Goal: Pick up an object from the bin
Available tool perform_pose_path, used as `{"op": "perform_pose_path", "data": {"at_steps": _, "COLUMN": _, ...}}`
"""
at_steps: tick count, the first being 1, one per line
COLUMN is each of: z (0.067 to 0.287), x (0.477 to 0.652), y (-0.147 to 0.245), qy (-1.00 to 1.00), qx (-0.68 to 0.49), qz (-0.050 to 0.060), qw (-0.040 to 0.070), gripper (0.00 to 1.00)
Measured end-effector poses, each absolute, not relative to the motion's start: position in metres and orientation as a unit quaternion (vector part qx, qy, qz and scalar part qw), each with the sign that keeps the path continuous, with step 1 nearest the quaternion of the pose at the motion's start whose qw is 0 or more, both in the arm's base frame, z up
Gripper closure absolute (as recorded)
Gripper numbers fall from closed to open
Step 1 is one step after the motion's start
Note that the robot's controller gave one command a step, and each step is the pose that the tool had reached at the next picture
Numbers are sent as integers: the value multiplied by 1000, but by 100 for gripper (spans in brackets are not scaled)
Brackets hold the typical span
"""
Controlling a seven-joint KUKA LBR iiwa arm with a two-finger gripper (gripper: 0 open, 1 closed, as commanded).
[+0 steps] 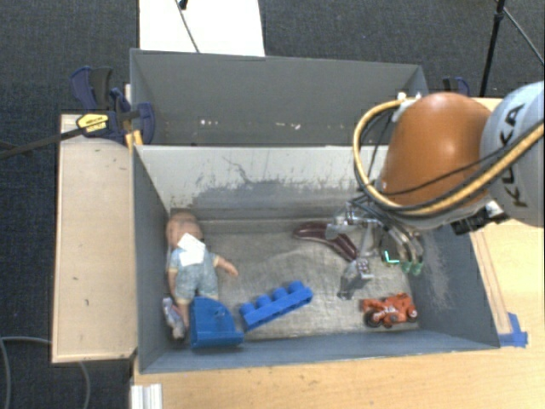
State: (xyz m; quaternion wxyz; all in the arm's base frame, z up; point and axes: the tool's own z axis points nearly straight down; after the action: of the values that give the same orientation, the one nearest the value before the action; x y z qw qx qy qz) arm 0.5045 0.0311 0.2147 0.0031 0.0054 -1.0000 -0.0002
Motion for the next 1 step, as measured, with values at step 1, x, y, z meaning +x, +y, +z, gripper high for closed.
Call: {"op": "perform_pose_path", "data": {"at_steps": 1, "z": 219, "x": 506, "y": 31, "qy": -1000, "qx": 5, "qz": 0, "qw": -1, "gripper": 0}}
